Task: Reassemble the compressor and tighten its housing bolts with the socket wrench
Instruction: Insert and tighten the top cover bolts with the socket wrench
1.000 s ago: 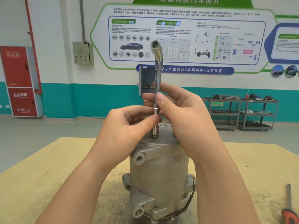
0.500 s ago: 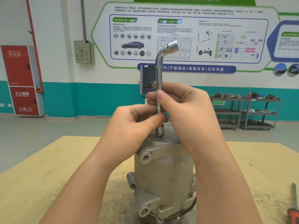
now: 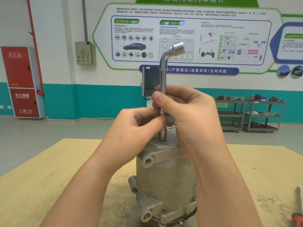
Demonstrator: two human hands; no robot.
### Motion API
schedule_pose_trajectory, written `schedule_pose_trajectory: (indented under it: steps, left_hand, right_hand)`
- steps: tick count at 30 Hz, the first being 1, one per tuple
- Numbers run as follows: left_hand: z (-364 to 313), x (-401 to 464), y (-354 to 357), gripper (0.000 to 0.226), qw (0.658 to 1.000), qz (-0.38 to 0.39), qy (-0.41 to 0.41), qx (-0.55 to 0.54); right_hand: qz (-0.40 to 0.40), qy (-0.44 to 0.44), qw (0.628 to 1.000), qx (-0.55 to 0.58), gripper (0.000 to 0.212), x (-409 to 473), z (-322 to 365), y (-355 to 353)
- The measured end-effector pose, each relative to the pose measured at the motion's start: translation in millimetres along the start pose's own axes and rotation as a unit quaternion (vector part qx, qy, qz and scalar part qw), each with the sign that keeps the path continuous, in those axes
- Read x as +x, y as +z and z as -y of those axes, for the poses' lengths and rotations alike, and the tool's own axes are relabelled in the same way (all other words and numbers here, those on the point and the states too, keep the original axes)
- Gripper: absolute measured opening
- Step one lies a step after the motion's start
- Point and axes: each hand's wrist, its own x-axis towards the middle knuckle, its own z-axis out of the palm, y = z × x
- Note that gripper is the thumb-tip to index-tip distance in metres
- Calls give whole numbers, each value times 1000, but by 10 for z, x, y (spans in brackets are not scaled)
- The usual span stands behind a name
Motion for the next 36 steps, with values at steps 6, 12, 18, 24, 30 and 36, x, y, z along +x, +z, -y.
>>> schedule_pose_trajectory:
  steps: [6,12,18,24,30,36]
  left_hand:
    - [28,8,31,16,999,-36,0,-21]
    - [-5,-8,17,12,1000,-9,-4,-15]
    - [10,13,54,11,999,-44,-8,-8]
    - [-8,-2,50,17,1000,-4,-2,13]
    - [3,4,56,9,999,-38,-12,3]
    - [-31,1,43,21,999,-8,-19,36]
  right_hand:
    - [36,-10,998,-45,12,-12,31,8]
    - [71,-1,997,-37,21,-21,54,2]
    - [4,-20,998,-55,6,-3,28,0]
    - [40,14,999,-33,15,-16,57,-41]
    - [33,-4,996,-85,6,-19,50,-12]
    - [51,4,991,-122,13,-31,76,-25]
